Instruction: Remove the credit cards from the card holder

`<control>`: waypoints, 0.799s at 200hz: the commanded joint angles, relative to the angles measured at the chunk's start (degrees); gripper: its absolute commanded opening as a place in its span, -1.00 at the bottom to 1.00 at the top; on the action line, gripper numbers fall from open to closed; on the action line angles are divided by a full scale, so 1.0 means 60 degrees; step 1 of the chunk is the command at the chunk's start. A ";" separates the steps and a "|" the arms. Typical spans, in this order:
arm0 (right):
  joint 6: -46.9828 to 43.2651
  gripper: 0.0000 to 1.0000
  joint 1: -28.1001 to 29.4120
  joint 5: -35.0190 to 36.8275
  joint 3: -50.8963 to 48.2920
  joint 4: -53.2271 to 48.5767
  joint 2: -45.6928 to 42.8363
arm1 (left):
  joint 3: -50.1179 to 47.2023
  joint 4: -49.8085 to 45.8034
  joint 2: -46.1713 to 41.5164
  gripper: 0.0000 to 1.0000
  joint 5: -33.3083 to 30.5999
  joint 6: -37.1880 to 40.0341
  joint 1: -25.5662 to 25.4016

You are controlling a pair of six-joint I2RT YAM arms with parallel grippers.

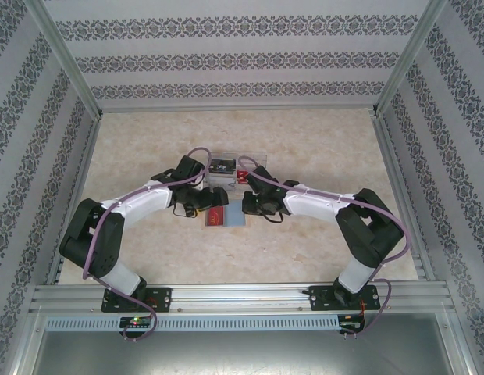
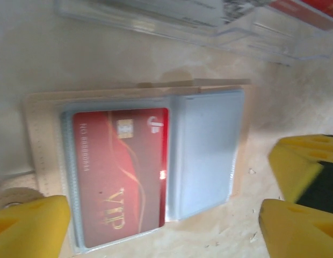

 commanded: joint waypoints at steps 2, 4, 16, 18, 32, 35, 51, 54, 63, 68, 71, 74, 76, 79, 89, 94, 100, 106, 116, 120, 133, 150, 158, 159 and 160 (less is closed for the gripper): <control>0.0309 -0.60 0.0233 -0.0391 0.0577 0.0135 0.0044 | -0.0300 -0.0311 -0.0173 0.57 -0.0147 0.0174 0.0239; 0.0324 -0.60 0.0246 -0.0423 0.0616 0.0142 0.0070 | -0.0312 -0.0314 -0.0163 0.54 -0.0162 0.0176 0.0252; 0.0466 -0.62 0.0336 -0.0673 0.0826 0.0319 0.0270 | -0.0378 -0.0322 -0.0152 0.34 -0.0265 0.0180 0.0294; 0.0488 -0.62 0.0345 -0.0739 0.0843 0.0371 0.0303 | -0.0393 -0.0316 -0.0147 0.31 -0.0279 0.0181 0.0306; 0.0636 -0.64 0.0472 -0.1012 0.1046 0.0586 0.0549 | -0.0476 -0.0260 -0.0067 0.04 -0.0294 0.0183 0.0338; 0.0666 -0.64 0.0497 -0.1047 0.1081 0.0645 0.0593 | -0.0485 -0.0245 -0.0035 0.00 -0.0285 0.0181 0.0326; 0.0900 -0.64 0.0605 -0.1335 0.1175 0.0969 0.0846 | -0.0570 -0.0100 0.0050 -0.25 -0.0212 0.0159 0.0338; 0.0959 -0.64 0.0606 -0.1380 0.1187 0.1017 0.0890 | -0.0583 -0.0075 0.0077 -0.29 -0.0211 0.0142 0.0333; 0.1151 -0.64 0.0619 -0.1483 0.1218 0.1092 0.1043 | -0.0599 -0.0026 0.0136 -0.37 -0.0195 0.0130 0.0337; 0.1249 -0.63 0.0621 -0.1531 0.1220 0.1145 0.1117 | -0.0603 -0.0009 0.0162 -0.38 -0.0184 0.0131 0.0327; 0.1287 -0.64 0.0619 -0.1562 0.1213 0.1182 0.1162 | -0.0601 0.0000 0.0175 -0.40 -0.0185 0.0116 0.0336; 0.1330 -0.64 0.0617 -0.1579 0.1208 0.1222 0.1198 | -0.0616 0.0014 0.0188 -0.44 -0.0169 0.0120 0.0328; 0.1348 -0.65 0.0625 -0.1592 0.1206 0.1234 0.1216 | -0.0610 0.0020 0.0194 -0.45 -0.0174 0.0118 0.0325; 0.1380 -0.65 0.0620 -0.1627 0.1198 0.1274 0.1243 | -0.0606 0.0011 0.0205 -0.47 -0.0182 0.0116 0.0330; 0.1489 -0.65 0.0631 -0.1650 0.1163 0.1327 0.1323 | -0.0612 0.0000 0.0254 -0.48 -0.0199 0.0108 0.0337; 0.1531 -0.65 0.0632 -0.1662 0.1137 0.1351 0.1347 | -0.0629 -0.0008 0.0258 -0.49 -0.0232 0.0116 0.0339; 0.1593 -0.65 0.0640 -0.1677 0.1109 0.1385 0.1379 | -0.0644 -0.0035 0.0264 -0.50 -0.0278 0.0101 0.0328; 0.1653 -0.65 0.0634 -0.1682 0.1071 0.1412 0.1409 | -0.0666 -0.0072 0.0265 -0.51 -0.0363 0.0104 0.0331; 0.1743 -0.65 0.0639 -0.1726 0.0992 0.1520 0.1453 | -0.0711 -0.0103 0.0292 -0.52 -0.0479 0.0081 0.0338; 0.1788 -0.65 0.0632 -0.1761 0.0975 0.1573 0.1481 | -0.0733 -0.0129 0.0308 -0.54 -0.0549 0.0063 0.0349; 0.1891 -0.65 0.0634 -0.1836 0.0931 0.1658 0.1573 | -0.0763 -0.0183 0.0390 -0.60 -0.0729 0.0000 0.0345; 0.1959 -0.65 0.0636 -0.1920 0.0920 0.1743 0.1651 | -0.0779 -0.0168 0.0495 -0.64 -0.0761 -0.0046 0.0360; 0.1987 -0.66 0.0632 -0.1947 0.0898 0.1753 0.1678 | -0.0778 -0.0154 0.0541 -0.64 -0.0781 -0.0052 0.0364; 0.1981 -0.66 0.0632 -0.1947 0.0898 0.1752 0.1679 | -0.0771 -0.0154 0.0535 -0.64 -0.0781 -0.0060 0.0352; 0.1978 -0.66 0.0632 -0.1947 0.0898 0.1751 0.1680 | -0.0768 -0.0154 0.0531 -0.64 -0.0781 -0.0057 0.0345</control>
